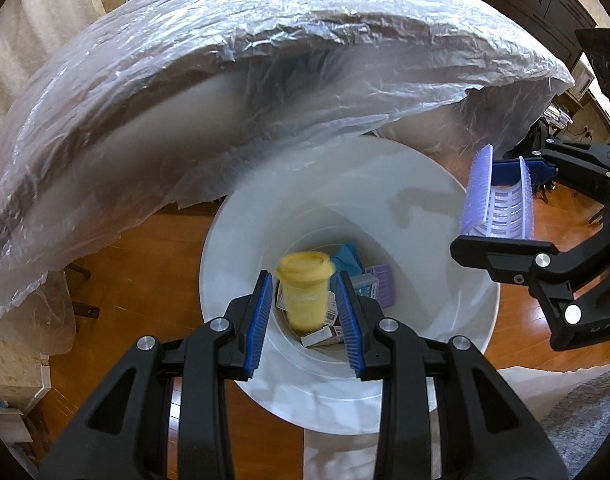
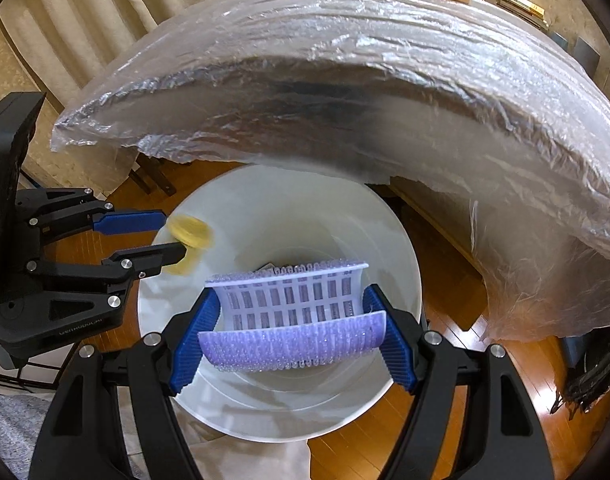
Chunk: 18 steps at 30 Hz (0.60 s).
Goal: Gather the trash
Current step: 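Lower the yellow cup and purple roller into the bucket opening, then open both tools to drop the cup and roller into the bucket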
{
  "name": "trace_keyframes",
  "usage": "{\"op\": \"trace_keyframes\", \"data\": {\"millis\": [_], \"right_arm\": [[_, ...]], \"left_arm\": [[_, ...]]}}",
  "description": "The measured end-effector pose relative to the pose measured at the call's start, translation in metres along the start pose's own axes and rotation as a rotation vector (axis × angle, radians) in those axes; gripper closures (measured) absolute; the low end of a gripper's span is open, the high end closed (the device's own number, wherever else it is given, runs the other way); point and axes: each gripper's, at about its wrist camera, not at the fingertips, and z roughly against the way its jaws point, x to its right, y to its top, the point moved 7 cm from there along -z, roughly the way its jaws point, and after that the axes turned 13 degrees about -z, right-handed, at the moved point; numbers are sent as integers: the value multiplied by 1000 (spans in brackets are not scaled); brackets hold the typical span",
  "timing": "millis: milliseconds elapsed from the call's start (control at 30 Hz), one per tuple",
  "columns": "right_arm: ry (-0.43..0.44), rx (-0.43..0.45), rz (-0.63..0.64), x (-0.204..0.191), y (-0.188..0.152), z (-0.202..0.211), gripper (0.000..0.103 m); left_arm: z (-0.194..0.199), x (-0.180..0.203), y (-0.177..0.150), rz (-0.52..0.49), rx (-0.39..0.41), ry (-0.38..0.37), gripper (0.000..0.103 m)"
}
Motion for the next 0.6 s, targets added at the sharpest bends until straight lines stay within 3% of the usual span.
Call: {"op": "trace_keyframes", "data": {"millis": [400, 433, 467, 500, 600], "right_arm": [[7, -23, -11, 2, 2, -11, 29], [17, -28, -6, 1, 2, -11, 28], [10, -26, -3, 2, 1, -10, 20], [-3, -16, 2, 2, 1, -9, 10], [-15, 7, 1, 2, 4, -4, 8]], "left_arm": [[-3, -2, 1, 21, 12, -7, 67], [-1, -2, 2, 31, 25, -24, 56], [1, -3, 1, 43, 38, -34, 39], [3, -5, 1, 52, 46, -37, 36], [8, -8, 2, 63, 52, -26, 36]]}}
